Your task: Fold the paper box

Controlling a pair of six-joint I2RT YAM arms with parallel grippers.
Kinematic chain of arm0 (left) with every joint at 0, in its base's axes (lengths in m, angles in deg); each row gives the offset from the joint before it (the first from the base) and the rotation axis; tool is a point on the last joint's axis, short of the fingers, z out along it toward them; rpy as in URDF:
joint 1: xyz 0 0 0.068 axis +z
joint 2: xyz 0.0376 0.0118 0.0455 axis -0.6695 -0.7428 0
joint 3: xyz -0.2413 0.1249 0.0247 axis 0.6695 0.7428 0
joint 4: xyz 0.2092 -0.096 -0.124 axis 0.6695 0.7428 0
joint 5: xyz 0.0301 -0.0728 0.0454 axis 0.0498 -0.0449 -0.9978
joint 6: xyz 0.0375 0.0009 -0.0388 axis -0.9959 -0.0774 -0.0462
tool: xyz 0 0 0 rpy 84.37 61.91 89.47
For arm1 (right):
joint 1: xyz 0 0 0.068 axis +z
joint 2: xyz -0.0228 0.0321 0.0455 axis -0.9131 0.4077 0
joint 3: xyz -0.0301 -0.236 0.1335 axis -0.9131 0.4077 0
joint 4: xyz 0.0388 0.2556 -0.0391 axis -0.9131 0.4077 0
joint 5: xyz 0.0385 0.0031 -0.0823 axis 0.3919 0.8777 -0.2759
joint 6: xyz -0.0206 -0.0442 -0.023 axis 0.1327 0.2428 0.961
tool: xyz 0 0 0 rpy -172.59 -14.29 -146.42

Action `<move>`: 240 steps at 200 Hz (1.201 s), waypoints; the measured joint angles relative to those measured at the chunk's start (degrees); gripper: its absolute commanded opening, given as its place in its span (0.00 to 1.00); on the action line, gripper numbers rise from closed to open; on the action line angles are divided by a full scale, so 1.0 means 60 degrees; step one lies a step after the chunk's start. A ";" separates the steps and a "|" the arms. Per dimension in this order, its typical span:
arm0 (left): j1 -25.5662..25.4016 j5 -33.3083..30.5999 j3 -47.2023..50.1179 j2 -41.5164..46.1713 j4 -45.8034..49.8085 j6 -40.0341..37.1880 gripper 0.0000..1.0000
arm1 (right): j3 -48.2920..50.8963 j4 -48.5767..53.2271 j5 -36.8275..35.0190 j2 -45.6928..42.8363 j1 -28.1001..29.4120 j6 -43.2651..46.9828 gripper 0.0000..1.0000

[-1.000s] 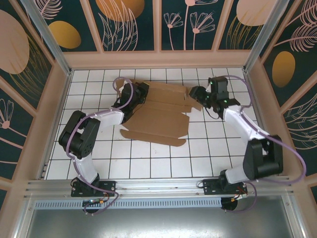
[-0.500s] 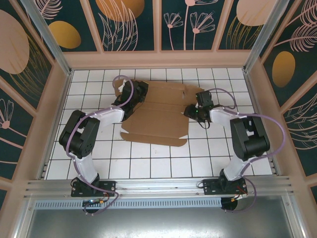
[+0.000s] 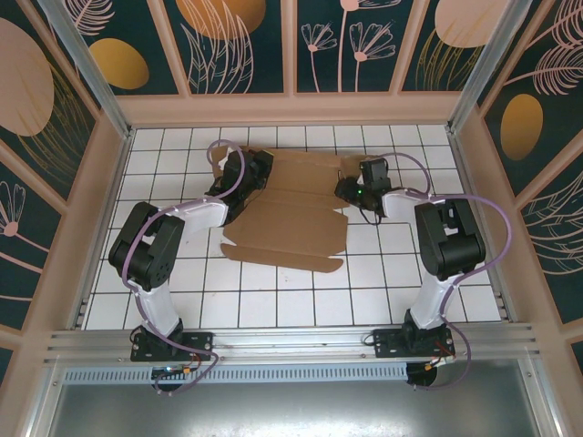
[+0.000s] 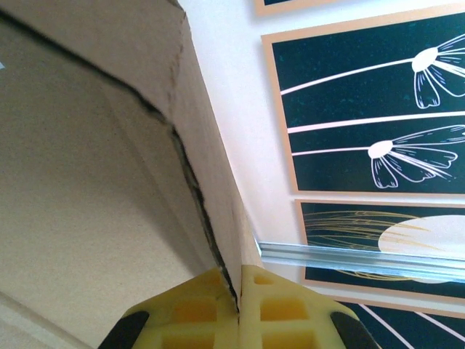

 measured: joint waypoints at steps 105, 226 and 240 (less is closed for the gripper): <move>0.0044 0.0102 0.0215 0.0000 -0.0382 0.0000 0.00 | 0.1421 -0.3056 0.2994 0.0113 -0.0342 -0.1953 0.46; 0.0073 0.0135 0.0255 0.0004 -0.0437 -0.0004 0.00 | 0.0998 -0.2014 0.2127 0.0197 0.0040 -0.1424 0.52; 0.0102 0.0138 0.0313 0.0040 -0.0463 -0.0011 0.00 | 0.1188 -0.1672 0.1934 -0.0488 -0.0044 -0.1162 0.51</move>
